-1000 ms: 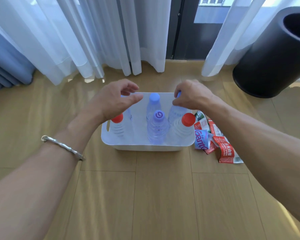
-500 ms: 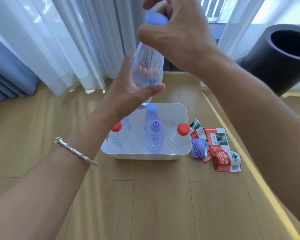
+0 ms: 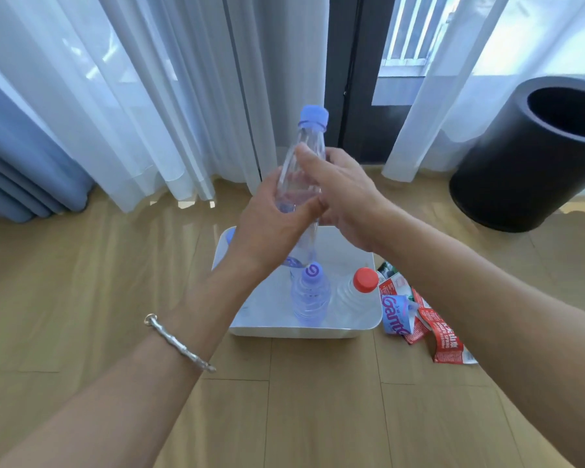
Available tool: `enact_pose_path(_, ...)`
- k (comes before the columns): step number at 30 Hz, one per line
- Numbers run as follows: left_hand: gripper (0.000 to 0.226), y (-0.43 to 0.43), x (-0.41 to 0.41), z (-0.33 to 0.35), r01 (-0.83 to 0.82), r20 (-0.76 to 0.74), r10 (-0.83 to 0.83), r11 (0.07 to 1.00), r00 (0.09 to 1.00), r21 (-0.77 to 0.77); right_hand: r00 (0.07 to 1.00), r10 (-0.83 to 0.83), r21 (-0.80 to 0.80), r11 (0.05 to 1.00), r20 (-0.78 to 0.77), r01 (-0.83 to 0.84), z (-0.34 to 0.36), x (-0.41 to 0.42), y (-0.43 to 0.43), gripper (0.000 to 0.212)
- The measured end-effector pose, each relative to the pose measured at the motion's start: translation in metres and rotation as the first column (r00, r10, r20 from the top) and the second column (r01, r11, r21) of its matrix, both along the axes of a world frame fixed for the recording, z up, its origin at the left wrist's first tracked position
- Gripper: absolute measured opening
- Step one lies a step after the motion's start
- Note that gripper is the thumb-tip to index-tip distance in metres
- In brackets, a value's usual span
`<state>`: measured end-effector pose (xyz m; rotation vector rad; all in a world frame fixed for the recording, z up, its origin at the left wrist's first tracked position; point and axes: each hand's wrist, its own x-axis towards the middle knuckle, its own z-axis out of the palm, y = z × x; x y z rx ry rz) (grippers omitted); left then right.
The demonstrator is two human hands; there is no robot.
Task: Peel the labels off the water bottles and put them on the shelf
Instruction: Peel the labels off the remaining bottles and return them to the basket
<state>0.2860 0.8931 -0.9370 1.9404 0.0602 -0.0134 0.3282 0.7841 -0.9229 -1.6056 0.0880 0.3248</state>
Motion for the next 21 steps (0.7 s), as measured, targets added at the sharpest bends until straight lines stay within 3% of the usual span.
enact_pose_path(3, 0.088, 0.0022, -0.0014, -0.0041, 0.031, -0.006, -0.031, 0.996, 0.999, 0.086, 0.996, -0.088, 0.111, 0.99, -0.007, 0.088, -0.0032, 0.0016, -0.0014, 0.034)
enact_pose_path(11, 0.066, -0.0028, 0.0006, -0.0024, 0.032, 0.079, -0.05, 0.975, 0.996, 0.218, 0.968, -0.234, 0.221, 0.953, 0.089, 0.21, -0.0045, 0.0013, 0.0014, 0.013)
enact_pose_path(17, 0.06, 0.0045, 0.0057, -0.0063, 0.069, 0.079, -0.09, 0.97, 0.993, 0.231, 0.966, -0.242, 0.239, 0.947, 0.092, 0.214, -0.0073, 0.0034, 0.0028, 0.023)
enact_pose_path(21, 0.057, 0.0046, 0.0047, -0.011, 0.054, 0.097, -0.079, 0.97, 0.992, 0.237, 0.966, -0.24, 0.234, 0.949, 0.092, 0.213, -0.0098, 0.0036, 0.0038, 0.018)
